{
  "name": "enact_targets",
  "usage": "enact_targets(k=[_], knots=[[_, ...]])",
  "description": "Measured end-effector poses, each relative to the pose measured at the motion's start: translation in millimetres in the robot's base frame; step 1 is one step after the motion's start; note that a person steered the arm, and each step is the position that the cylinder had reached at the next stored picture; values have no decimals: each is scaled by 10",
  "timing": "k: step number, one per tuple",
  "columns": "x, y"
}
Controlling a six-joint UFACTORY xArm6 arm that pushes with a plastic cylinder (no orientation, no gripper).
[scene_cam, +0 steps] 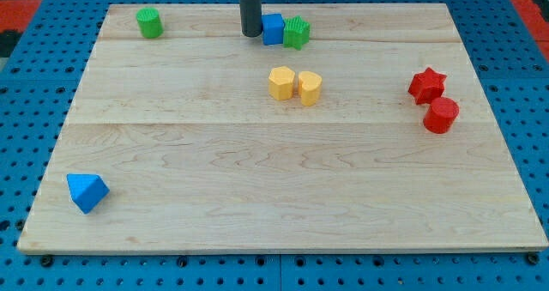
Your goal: Push the cube and green star to the right
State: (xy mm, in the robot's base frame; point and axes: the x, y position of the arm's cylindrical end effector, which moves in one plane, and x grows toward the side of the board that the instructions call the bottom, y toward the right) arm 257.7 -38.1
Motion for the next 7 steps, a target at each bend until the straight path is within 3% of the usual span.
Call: enact_targets(k=[3, 4, 6, 7], knots=[[21, -214], [303, -214], [1447, -215], [1530, -215]])
